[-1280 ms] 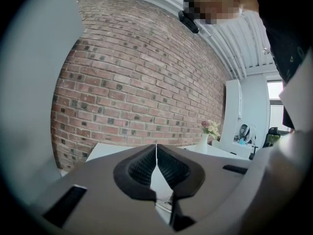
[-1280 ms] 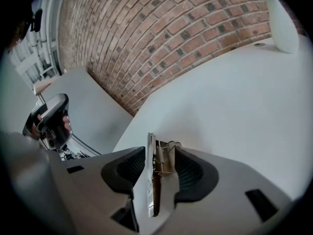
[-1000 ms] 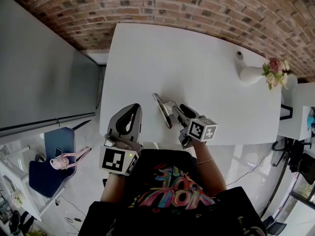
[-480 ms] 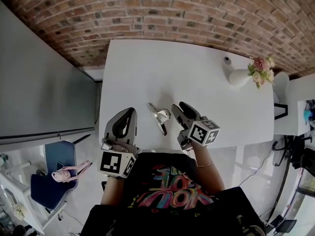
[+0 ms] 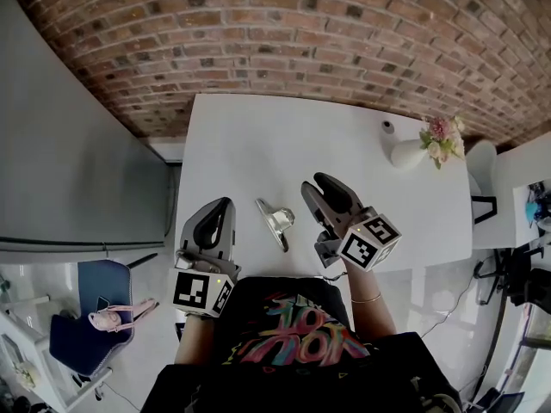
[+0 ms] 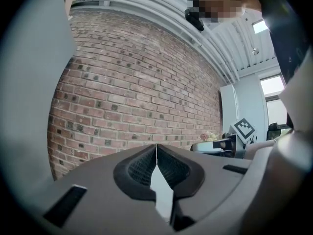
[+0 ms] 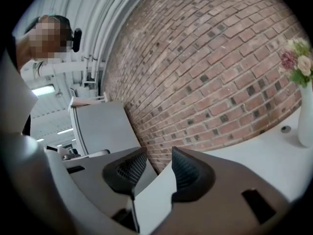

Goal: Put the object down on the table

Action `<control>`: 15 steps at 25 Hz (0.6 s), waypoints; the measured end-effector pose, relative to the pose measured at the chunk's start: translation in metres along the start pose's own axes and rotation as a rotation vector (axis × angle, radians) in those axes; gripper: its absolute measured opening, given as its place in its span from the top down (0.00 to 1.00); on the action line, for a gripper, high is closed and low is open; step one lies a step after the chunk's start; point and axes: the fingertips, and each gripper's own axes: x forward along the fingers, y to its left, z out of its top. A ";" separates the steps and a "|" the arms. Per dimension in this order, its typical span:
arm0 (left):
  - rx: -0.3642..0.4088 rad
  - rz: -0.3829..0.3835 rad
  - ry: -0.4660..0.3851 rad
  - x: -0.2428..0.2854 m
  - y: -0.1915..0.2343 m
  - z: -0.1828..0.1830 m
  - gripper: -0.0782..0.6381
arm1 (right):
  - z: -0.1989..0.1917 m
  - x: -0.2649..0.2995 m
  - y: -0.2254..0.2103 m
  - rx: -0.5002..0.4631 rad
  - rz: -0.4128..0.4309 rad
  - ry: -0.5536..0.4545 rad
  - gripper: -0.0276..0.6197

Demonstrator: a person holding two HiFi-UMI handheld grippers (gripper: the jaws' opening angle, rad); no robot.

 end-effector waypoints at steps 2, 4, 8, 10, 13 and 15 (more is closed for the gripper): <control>0.002 0.004 -0.008 -0.002 0.000 0.003 0.85 | 0.016 -0.005 0.011 -0.057 0.018 -0.023 0.70; 0.004 0.009 -0.016 -0.004 0.001 0.006 0.85 | 0.026 -0.010 0.020 -0.114 0.027 -0.038 0.72; 0.002 0.011 -0.022 -0.007 0.002 0.008 0.85 | 0.040 -0.025 0.032 -0.227 0.008 -0.063 0.80; 0.001 0.013 -0.024 -0.008 0.001 0.010 0.85 | 0.044 -0.031 0.036 -0.273 -0.006 -0.066 0.83; 0.001 0.013 -0.027 -0.010 0.000 0.011 0.85 | 0.045 -0.040 0.040 -0.329 -0.031 -0.060 0.87; 0.001 0.010 -0.026 -0.011 -0.001 0.010 0.85 | 0.041 -0.044 0.040 -0.355 -0.049 -0.048 0.89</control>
